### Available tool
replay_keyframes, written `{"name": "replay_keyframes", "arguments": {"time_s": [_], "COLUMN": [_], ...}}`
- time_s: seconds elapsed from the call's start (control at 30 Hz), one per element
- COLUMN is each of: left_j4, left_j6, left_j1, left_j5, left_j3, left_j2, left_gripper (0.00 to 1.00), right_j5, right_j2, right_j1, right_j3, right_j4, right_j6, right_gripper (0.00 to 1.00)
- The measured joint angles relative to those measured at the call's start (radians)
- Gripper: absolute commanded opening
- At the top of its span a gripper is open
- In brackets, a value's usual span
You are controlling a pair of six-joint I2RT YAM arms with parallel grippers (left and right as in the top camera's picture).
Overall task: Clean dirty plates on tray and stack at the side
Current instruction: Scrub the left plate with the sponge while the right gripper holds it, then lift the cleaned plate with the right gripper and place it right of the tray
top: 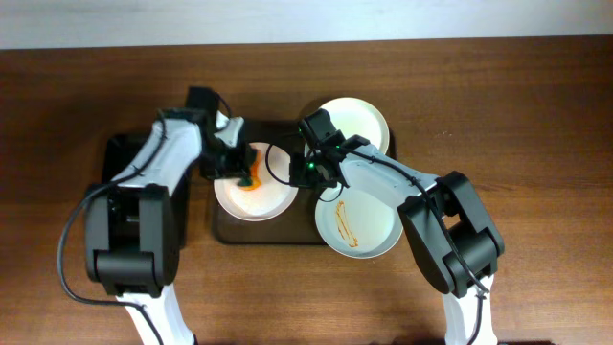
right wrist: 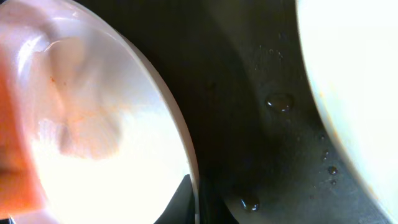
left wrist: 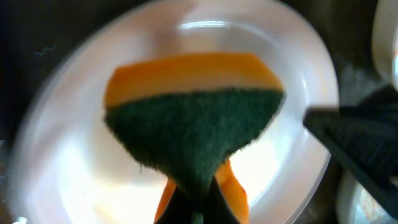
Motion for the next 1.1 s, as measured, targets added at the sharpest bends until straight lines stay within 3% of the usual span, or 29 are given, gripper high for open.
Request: {"name": "replay_keyframes", "arguments": {"time_s": [0.13,0.23,0.43,0.6,0.87,1.0,1.1], "left_j4": [-0.318,-0.432,-0.444,-0.444,-0.413,-0.405,-0.405], "left_j6": [-0.004,0.011,0.037,0.037,0.033,0.033,0.033], "left_j1": [0.092,0.107,0.107,0.107,0.102,0.102,0.102], "left_j5": [-0.020,-0.022,-0.048,-0.055,-0.058,-0.058,-0.058], "left_j3": [0.412,0.584,0.594,0.594,0.562,0.562,0.562], "left_j2": [0.007,-0.002,-0.001,-0.001,-0.001,-0.001,-0.001], "left_gripper": [0.00,0.00,0.00,0.00,0.00,0.00,0.00], "right_j5": [0.001,-0.003,0.227,0.669,1.496,1.640,1.638], "right_j2": [0.000,0.000,-0.156,-0.358,-0.367,-0.367,-0.367], "right_j1": [-0.001,-0.001,0.021,0.180,0.535,0.579,0.579], "right_j3": [0.000,0.008,0.043,0.061,0.062,0.062,0.062], "right_j4": [-0.001,-0.029,-0.320,-0.369,-0.371,-0.370,-0.370], "right_j6": [0.001,-0.001,-0.084,-0.128,-0.206,-0.230,-0.236], "right_gripper": [0.04,0.04,0.04,0.04,0.04,0.04,0.04]}}
